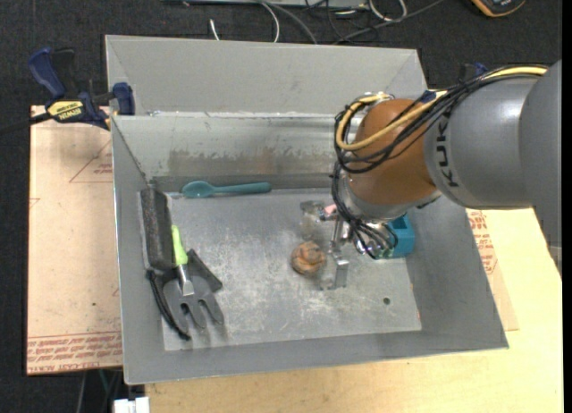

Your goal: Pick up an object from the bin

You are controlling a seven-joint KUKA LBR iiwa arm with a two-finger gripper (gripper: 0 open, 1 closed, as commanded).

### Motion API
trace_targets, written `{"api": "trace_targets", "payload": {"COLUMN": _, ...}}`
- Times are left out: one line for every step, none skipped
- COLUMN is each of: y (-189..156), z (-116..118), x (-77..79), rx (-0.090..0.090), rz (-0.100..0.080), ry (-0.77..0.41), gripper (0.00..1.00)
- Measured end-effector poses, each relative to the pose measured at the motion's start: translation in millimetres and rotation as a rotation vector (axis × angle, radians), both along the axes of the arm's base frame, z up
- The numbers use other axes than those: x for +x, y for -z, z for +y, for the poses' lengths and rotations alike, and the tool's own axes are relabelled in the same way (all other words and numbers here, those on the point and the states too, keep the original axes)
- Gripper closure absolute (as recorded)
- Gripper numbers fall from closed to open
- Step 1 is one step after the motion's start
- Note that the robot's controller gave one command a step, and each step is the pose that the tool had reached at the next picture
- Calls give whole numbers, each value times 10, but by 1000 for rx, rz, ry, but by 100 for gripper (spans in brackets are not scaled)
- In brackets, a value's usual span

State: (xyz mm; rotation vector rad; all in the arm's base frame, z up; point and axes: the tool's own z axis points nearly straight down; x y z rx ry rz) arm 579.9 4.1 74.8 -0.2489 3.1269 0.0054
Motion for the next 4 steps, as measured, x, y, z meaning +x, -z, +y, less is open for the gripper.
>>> {"api": "trace_targets", "payload": {"y": 40, "z": 10, "x": -13, "rx": 1, "rz": -4, "ry": -49, "gripper": 100}}
{"api": "trace_targets", "payload": {"y": 39, "z": 10, "x": -13, "rx": 1, "rz": -4, "ry": -49, "gripper": 100}}
{"api": "trace_targets", "payload": {"y": -598, "z": 21, "x": -82, "rx": 3, "rz": 0, "ry": -4, "gripper": 100}}
{"api": "trace_targets", "payload": {"y": -1358, "z": 15, "x": -8, "rx": 2, "rz": 0, "ry": -11, "gripper": 100}}
